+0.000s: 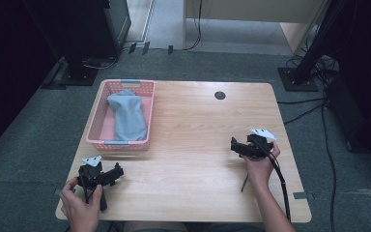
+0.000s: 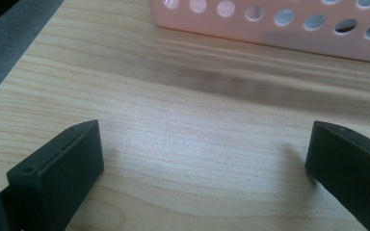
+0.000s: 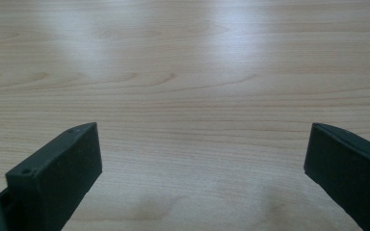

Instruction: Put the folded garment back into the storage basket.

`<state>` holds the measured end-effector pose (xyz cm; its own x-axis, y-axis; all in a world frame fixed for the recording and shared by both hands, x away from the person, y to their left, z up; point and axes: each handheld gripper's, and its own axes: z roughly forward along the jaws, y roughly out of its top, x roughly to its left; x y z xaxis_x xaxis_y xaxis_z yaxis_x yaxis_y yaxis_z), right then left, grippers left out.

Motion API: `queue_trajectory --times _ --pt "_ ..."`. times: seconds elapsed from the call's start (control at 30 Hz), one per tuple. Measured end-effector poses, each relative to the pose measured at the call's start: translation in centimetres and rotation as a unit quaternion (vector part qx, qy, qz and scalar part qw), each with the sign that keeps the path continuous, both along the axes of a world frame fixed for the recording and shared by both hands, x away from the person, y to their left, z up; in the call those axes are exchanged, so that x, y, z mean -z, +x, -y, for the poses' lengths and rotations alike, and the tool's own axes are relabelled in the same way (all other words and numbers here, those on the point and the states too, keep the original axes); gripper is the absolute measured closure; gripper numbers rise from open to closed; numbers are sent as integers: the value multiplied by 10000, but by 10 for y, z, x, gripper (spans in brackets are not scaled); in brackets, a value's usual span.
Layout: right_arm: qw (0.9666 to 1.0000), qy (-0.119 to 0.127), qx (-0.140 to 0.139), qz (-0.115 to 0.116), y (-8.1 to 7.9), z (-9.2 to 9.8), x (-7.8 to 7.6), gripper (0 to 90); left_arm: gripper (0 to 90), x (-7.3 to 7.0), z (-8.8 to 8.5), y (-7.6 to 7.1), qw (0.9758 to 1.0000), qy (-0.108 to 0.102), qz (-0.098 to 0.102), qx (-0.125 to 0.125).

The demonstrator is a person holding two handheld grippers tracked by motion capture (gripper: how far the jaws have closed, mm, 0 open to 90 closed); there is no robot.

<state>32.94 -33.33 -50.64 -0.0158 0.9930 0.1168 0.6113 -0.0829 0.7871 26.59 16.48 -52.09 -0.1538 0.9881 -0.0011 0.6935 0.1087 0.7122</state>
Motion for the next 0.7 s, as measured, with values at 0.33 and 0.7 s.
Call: queue_trajectory --times 0.33,0.7 --pt "10000 -46 55 -9 -4 10 3 0 0 0 0 0 10000 2 -2 1" --pt "9999 -52 151 -41 -9 22 6 0 0 0 0 0 10000 3 -1 2"
